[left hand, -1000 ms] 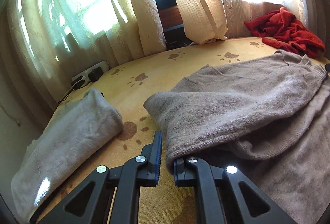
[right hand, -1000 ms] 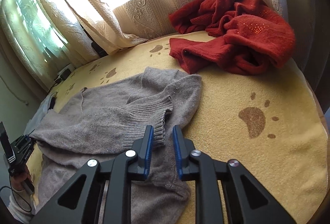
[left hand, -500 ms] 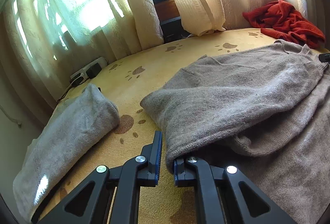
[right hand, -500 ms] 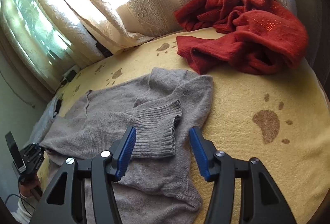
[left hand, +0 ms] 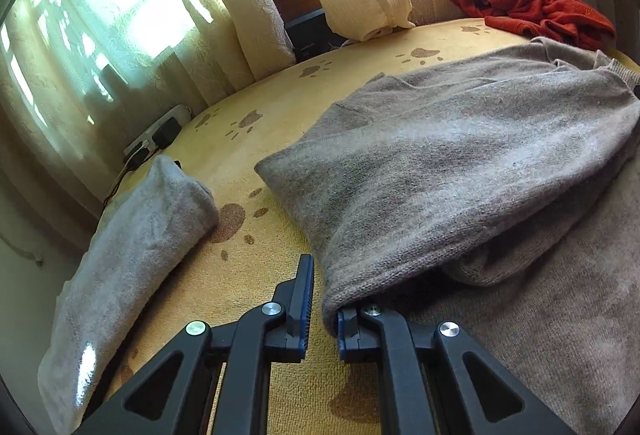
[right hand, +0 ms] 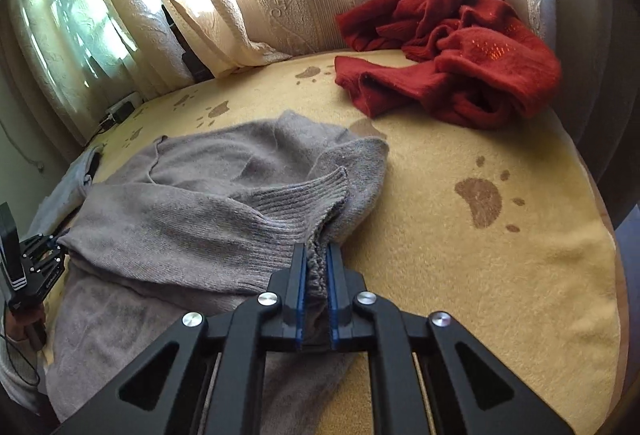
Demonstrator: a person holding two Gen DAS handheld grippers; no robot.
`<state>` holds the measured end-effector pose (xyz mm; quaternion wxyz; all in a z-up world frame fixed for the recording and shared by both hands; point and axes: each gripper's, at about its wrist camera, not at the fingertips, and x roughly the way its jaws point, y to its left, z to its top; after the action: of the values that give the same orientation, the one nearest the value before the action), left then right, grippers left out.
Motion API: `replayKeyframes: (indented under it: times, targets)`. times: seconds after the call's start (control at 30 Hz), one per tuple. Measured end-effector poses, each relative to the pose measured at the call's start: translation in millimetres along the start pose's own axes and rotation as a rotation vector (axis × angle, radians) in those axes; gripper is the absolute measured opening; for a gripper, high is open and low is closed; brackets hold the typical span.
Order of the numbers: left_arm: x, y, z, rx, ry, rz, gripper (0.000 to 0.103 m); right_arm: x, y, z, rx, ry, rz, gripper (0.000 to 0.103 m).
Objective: Fold clothes
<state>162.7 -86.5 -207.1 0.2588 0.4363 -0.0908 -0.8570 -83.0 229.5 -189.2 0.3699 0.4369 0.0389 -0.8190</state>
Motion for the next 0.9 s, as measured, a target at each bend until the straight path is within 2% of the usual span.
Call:
replayKeyframes:
  times: [0.03, 0.1, 0.2, 0.23, 0.27, 0.33, 0.37, 0.5, 0.57, 0.63, 0.8, 0.9]
  targets:
    - [1.1, -0.5, -0.1, 0.014, 0.003, 0.002, 0.011, 1.9, -4.1, -0.4, 0.021, -0.005, 0.0, 0.014]
    - [0.9, -2.5, -1.2, 0.054, 0.005, 0.017, 0.012, 3.8, -9.3, 0.5, 0.045, -0.014, -0.017, 0.032]
    - [-4.5, -3.7, -3.5, 0.106, -0.001, 0.051, 0.026, -3.1, -8.2, 5.2, 0.018, -0.044, -0.087, 0.077]
    - [-7.6, -2.1, -4.1, 0.111, -0.006, 0.06, 0.037, -8.2, -7.6, 6.3, 0.007, -0.063, -0.108, 0.08]
    - [-10.9, -0.2, -4.6, 0.114, -0.01, 0.068, 0.05, -14.4, -7.3, 8.1, 0.0, -0.086, -0.129, 0.08]
    - [-20.8, 10.3, -1.4, 0.07, -0.025, 0.063, 0.063, -28.5, -7.4, 12.4, -0.006, -0.139, -0.163, 0.08]
    - [-26.1, 16.4, 0.9, 0.041, -0.032, 0.054, 0.066, -35.5, -7.3, 15.4, -0.002, -0.17, -0.161, 0.08]
    - [-45.6, 39.0, 15.6, -0.096, -0.071, -0.011, 0.068, -40.7, 2.6, 34.3, -0.037, -0.193, -0.103, 0.08]
    - [-52.3, 43.8, 25.4, -0.137, -0.101, -0.035, 0.068, -27.9, -1.5, 45.8, -0.02, -0.16, -0.066, 0.08]
    - [-58.0, 45.1, 34.7, -0.153, -0.133, -0.04, 0.068, -7.7, -17.6, 55.9, 0.05, -0.108, -0.035, 0.08]
    - [-68.3, 51.2, 36.0, -0.119, -0.149, 0.011, 0.069, 25.2, -53.8, 64.6, 0.178, -0.039, 0.016, 0.075]
    - [-68.2, 62.6, 29.8, -0.13, -0.129, 0.038, 0.071, 32.4, -58.5, 67.3, 0.171, -0.026, 0.012, 0.075]
